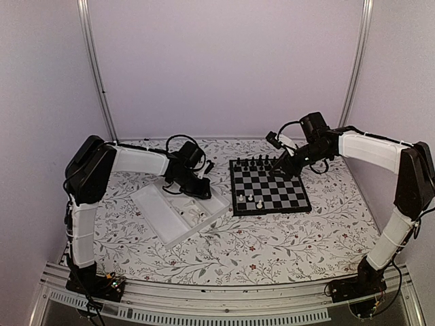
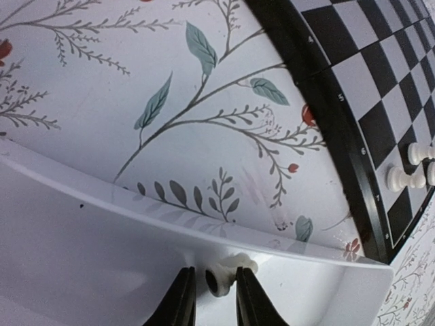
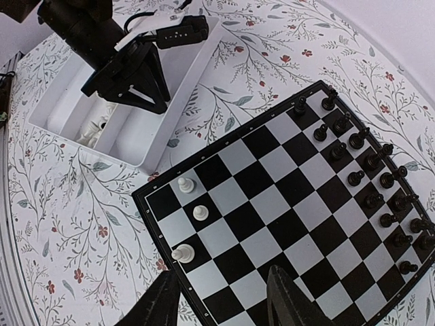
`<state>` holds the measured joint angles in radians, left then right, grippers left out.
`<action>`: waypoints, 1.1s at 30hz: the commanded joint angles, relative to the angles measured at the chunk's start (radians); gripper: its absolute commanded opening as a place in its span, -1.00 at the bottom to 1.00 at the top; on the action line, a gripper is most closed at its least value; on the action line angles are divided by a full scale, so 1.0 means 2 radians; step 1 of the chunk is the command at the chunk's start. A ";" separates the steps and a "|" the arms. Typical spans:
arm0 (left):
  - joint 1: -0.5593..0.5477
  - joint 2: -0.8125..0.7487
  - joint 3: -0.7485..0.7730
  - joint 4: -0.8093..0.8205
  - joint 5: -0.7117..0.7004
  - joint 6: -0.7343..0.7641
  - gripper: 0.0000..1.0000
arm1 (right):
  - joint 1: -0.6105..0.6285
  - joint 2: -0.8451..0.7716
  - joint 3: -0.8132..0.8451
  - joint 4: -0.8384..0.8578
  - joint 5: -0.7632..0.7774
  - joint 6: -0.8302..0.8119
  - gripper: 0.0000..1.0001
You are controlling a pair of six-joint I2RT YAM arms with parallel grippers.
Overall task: Set up the chess pieces on the board
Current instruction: Pick up the chess piece from the storage box.
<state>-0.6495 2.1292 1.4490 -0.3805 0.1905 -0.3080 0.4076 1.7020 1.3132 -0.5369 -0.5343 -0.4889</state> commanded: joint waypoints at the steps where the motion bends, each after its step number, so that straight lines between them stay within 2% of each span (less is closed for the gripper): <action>1: 0.002 0.003 0.002 -0.010 0.000 0.000 -0.60 | 0.001 -0.011 -0.008 0.008 -0.001 -0.003 -0.05; 6: 0.003 0.009 0.002 -0.001 0.007 0.005 -0.64 | 0.001 -0.010 -0.009 0.008 -0.002 -0.003 -0.05; 12: 0.004 0.004 -0.002 0.001 0.013 0.009 -0.85 | 0.001 -0.003 -0.007 0.008 -0.017 0.003 -0.05; 20: 0.022 -0.077 -0.045 0.034 0.028 -0.005 -0.91 | 0.008 0.008 0.010 0.014 -0.065 0.024 -0.06; 25: 0.029 -0.125 -0.073 0.076 0.070 -0.032 -0.89 | 0.039 0.029 0.054 -0.005 -0.045 0.024 -0.06; 28: 0.029 -0.142 -0.081 0.104 0.090 -0.061 -0.88 | 0.062 0.055 0.090 -0.007 0.000 0.029 -0.08; 30: 0.029 -0.151 -0.090 0.137 0.113 -0.089 -0.87 | 0.070 0.075 0.117 -0.003 0.019 0.062 -0.09; 33: 0.030 -0.159 -0.106 0.190 0.142 -0.135 -0.84 | 0.073 0.100 0.149 0.005 0.001 0.104 -0.10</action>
<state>-0.5934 1.8385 1.2812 -0.1623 0.3683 -0.4450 0.5434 1.8385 1.5311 -0.5423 -0.5522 -0.3962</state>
